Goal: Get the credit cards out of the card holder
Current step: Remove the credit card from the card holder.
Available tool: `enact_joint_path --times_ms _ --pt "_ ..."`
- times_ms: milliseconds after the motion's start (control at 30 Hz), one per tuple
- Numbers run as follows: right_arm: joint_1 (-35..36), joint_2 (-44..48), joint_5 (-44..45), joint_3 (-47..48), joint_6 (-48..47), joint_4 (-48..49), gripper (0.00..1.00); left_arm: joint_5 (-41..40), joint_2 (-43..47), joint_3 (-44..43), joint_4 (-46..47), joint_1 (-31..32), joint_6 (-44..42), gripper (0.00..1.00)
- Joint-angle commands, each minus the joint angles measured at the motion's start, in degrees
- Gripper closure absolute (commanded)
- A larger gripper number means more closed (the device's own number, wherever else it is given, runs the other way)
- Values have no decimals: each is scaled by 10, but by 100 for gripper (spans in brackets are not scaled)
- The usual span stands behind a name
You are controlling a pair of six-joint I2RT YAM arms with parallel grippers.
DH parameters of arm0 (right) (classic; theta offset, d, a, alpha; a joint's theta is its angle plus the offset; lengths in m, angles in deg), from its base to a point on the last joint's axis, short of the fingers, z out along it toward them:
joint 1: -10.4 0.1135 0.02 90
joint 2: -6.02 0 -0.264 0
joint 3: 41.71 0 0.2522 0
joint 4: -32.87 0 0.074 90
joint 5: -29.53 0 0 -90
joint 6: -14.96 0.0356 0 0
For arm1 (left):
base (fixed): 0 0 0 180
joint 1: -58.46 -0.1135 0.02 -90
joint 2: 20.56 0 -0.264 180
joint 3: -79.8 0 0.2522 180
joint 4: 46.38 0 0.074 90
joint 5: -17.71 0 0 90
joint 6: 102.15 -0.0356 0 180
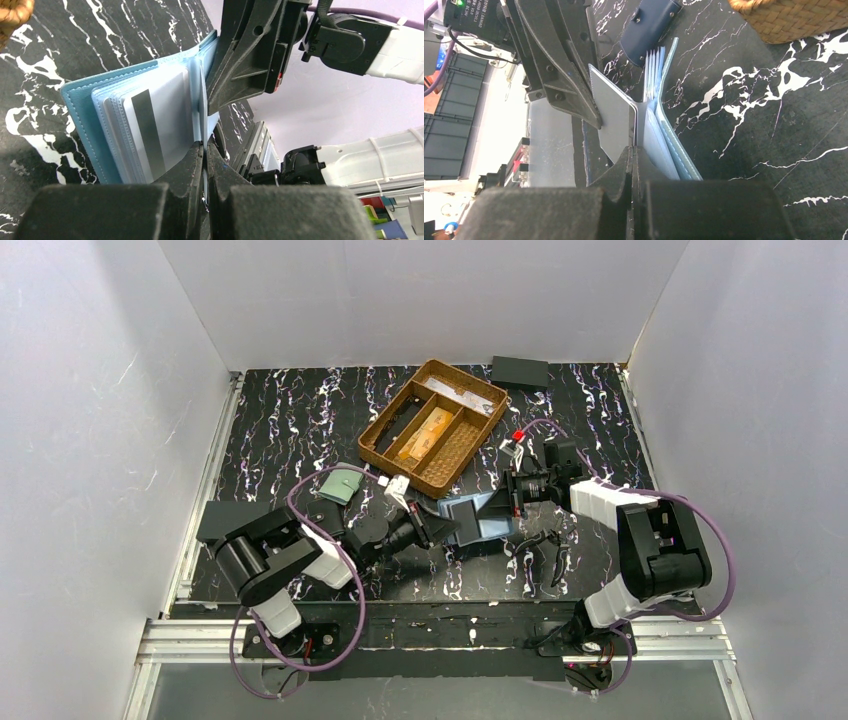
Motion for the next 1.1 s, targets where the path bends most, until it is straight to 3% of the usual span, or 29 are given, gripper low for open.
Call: enact_joint_path --times_ms 0,300,433,500,600,967,1067 --pt "0 -12 -14 9 -27 -11 99 -15 -20 10 24 8 21 97" --pt "0 -75 46 11 -64 -53 99 -28 -101 23 25 7 61 89" --pt "0 -98 60 28 -105 -105 99 -26 -134 19 25 3 75 100" --pt "1 -101 47 27 -106 -105 99 -27 -146 21 25 -1 85 100" --pt "7 -104 45 26 -104 -105 87 -29 -153 26 25 -4 95 100" --pt "22 -132 65 36 -106 -119 83 23 -151 -11 22 -6 94 77" --pt "24 -132 67 37 -106 -121 83 34 -164 -22 12 -10 106 75"
